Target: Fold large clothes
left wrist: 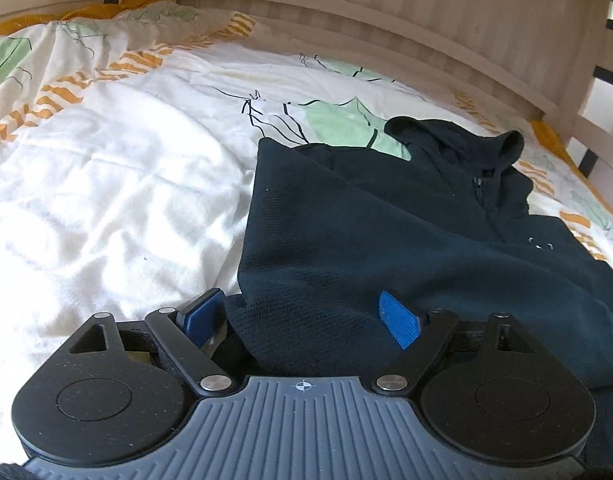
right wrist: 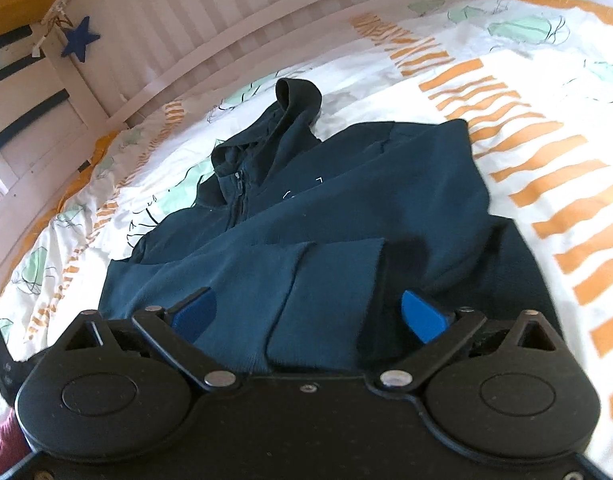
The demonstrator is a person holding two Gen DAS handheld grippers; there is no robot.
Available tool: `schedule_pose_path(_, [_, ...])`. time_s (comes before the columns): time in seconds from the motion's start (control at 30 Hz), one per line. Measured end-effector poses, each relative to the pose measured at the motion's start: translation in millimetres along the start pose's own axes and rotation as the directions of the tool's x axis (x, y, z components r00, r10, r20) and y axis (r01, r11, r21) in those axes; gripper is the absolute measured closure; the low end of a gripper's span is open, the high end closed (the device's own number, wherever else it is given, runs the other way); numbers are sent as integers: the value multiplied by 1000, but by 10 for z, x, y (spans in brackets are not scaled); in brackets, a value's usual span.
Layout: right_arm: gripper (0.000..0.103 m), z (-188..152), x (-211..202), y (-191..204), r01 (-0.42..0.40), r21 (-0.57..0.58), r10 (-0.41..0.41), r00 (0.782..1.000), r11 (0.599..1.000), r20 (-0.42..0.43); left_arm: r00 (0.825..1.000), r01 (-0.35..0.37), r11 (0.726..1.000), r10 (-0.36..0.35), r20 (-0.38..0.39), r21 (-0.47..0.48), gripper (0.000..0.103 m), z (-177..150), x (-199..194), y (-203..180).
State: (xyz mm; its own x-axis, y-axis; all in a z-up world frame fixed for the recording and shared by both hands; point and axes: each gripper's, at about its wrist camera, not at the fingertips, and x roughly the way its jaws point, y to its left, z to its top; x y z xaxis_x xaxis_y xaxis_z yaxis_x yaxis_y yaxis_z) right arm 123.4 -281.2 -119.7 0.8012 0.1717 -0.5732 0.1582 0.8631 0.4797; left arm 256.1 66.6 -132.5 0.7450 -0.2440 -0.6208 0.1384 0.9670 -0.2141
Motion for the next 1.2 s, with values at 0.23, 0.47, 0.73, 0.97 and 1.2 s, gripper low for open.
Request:
schedule_pose_path(0.23, [32, -14, 173, 25, 0, -24, -1, 999, 1000, -41, 1000, 21, 1000, -21, 14, -9, 19, -38, -27, 38])
schedule_pose_path(0.47, [77, 191, 39, 295, -2, -193, -5, 999, 981, -39, 998, -2, 1000, 1, 61, 19, 18, 82, -235, -21])
schedule_pose_path(0.73, [80, 646, -269, 675, -36, -373, 93, 987, 927, 135, 993, -34, 990, 17, 119, 137, 18, 338, -303, -286])
schedule_pose_path(0.97, [70, 395, 301, 18, 164, -247, -169, 986, 955, -1, 993, -106, 988, 111, -35, 114, 16, 112, 150, -144])
schedule_pose_path(1.2, [39, 159, 136, 49, 212, -259, -192, 976, 942, 98, 994, -109, 987, 111, -7, 117, 12, 21, 146, -136])
